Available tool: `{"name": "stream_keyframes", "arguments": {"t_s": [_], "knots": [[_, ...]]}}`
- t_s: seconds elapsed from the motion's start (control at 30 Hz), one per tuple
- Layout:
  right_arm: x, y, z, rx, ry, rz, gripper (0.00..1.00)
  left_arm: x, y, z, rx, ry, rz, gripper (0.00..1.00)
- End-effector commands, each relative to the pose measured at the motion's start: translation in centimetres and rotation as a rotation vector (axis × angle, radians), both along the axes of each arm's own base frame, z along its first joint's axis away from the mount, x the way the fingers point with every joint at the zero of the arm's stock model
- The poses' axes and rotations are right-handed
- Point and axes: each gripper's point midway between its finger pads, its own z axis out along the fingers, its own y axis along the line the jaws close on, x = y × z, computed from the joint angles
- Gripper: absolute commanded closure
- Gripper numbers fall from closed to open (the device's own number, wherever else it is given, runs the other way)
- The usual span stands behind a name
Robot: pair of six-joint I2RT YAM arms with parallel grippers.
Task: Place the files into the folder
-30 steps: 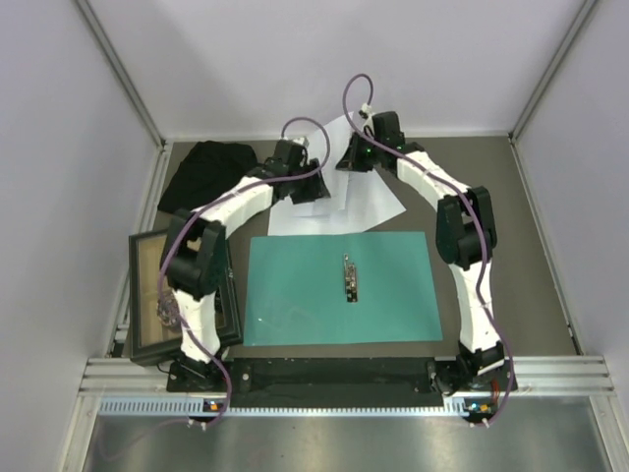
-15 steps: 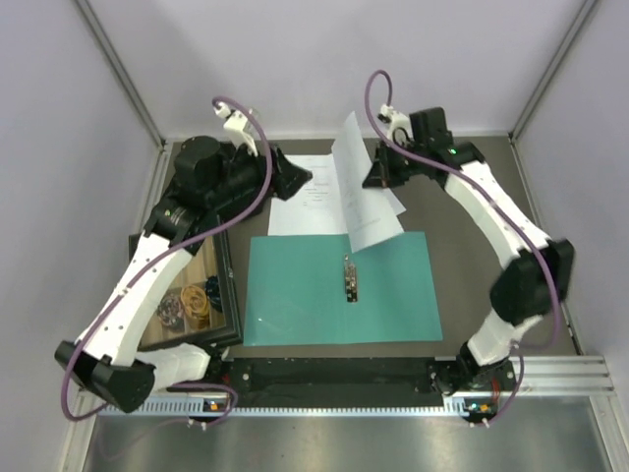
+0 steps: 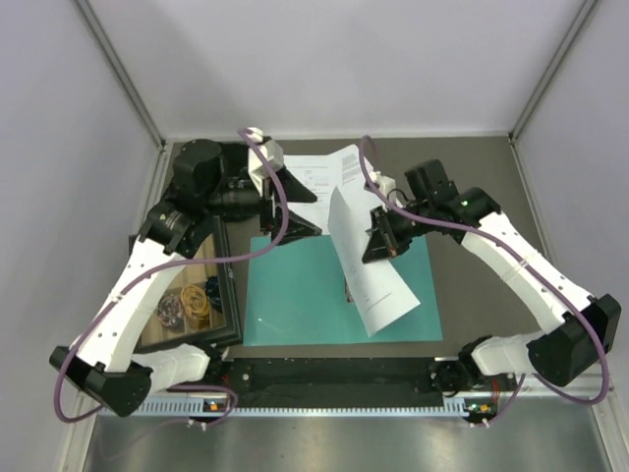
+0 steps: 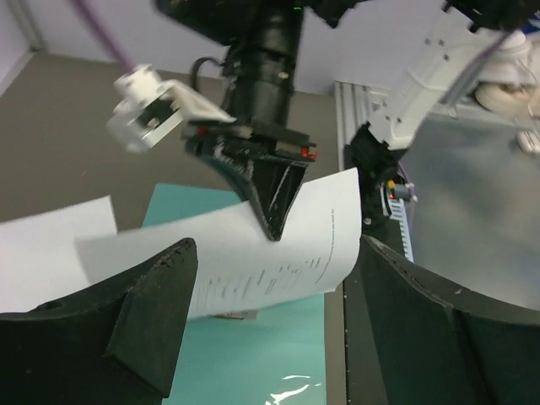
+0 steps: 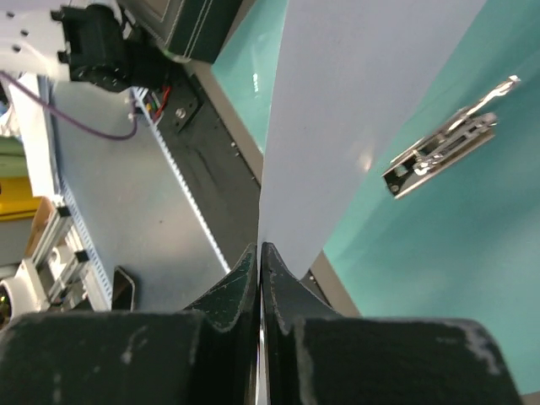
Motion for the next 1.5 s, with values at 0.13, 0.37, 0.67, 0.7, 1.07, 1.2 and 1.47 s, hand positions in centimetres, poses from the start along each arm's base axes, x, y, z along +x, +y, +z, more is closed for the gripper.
{"name": "stream_keyframes", "arguments": {"t_s": [0.13, 0.37, 0.67, 0.7, 1.07, 1.2, 1.47], "knots": [[-5.2, 1.3, 2.5, 0.104, 0.032, 0.175, 1.00, -5.6, -5.9, -3.4, 0.180, -0.252, -0.307, 0.23], [-7.8, 1.4, 1.7, 0.087, 0.049, 0.241, 1.00, -5.5, -7.6, -6.0, 0.238, -0.234, -0.375, 0.26], [-10.0, 1.0, 2.4, 0.126, 0.040, 0.268, 1.00, -4.5, -7.6, -9.1, 0.338, -0.200, -0.349, 0.28], [-10.0, 1.0, 2.3, 0.124, 0.038, 0.270, 1.00, -4.6, -7.7, -9.2, 0.338, -0.193, -0.355, 0.28], [-9.5, 0.7, 1.3, 0.076, 0.022, 0.271, 1.00, -4.8, -7.9, -10.7, 0.403, -0.083, -0.394, 0.44], [-9.1, 0.6, 0.8, 0.051, 0.017, 0.256, 1.00, -4.9, -7.7, -10.6, 0.404, -0.079, -0.390, 0.53], [-8.1, 0.6, 0.0, 0.009, 0.003, 0.225, 1.00, -5.1, -7.6, -10.8, 0.409, -0.063, -0.396, 0.76]]}}
